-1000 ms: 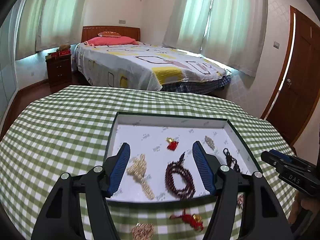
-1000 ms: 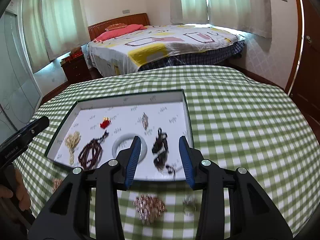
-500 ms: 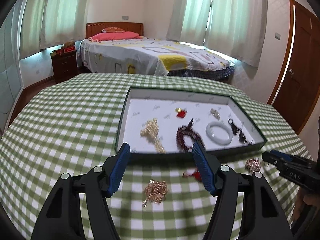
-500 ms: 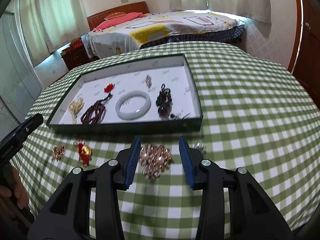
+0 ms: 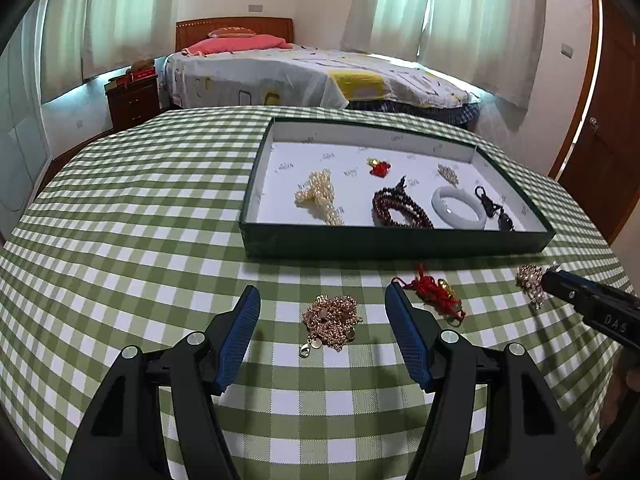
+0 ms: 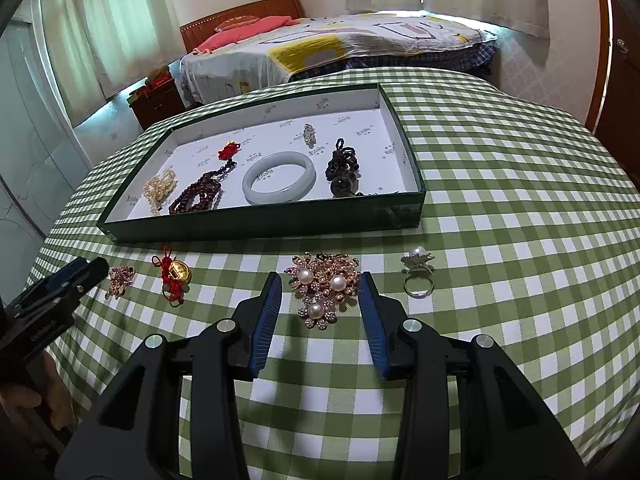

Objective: Organize jewelry
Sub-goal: 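Grasp the gold chain piece with the left gripper while the right moves to the pearl brooch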

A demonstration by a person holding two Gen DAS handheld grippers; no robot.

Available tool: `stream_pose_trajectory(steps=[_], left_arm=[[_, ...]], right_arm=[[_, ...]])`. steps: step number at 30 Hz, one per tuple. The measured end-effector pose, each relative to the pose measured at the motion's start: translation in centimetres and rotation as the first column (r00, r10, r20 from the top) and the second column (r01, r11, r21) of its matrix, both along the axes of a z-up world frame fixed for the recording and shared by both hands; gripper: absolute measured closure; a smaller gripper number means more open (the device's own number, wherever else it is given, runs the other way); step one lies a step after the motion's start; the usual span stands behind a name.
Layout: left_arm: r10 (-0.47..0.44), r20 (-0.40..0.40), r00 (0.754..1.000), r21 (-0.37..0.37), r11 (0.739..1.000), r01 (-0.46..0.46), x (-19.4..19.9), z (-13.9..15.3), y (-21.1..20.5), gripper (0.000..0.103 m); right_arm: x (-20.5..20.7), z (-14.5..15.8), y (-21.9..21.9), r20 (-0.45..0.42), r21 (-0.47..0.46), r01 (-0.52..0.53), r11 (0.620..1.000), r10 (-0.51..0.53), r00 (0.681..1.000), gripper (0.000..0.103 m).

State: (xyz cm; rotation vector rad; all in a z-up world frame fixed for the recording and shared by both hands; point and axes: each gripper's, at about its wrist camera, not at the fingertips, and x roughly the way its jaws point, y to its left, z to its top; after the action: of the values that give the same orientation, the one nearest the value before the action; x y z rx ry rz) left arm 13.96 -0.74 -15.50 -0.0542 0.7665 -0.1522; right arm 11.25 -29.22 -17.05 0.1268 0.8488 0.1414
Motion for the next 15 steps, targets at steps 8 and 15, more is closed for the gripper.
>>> stream_pose_trajectory(steps=[8,15], left_arm=[[-0.016,-0.053,0.998,-0.002,1.0,0.015,1.1,-1.1,-0.2,0.048],[-0.036,-0.064,0.997,0.021,0.999,0.038,1.1,-1.4,-0.6,0.078]], right_arm=[[0.3,-0.4,0.2,-0.008,0.0,0.0,1.0,0.0,1.0,0.064],[0.4,-0.9,0.3,-0.016,0.0,-0.002,1.0,0.002,1.0,0.064]])
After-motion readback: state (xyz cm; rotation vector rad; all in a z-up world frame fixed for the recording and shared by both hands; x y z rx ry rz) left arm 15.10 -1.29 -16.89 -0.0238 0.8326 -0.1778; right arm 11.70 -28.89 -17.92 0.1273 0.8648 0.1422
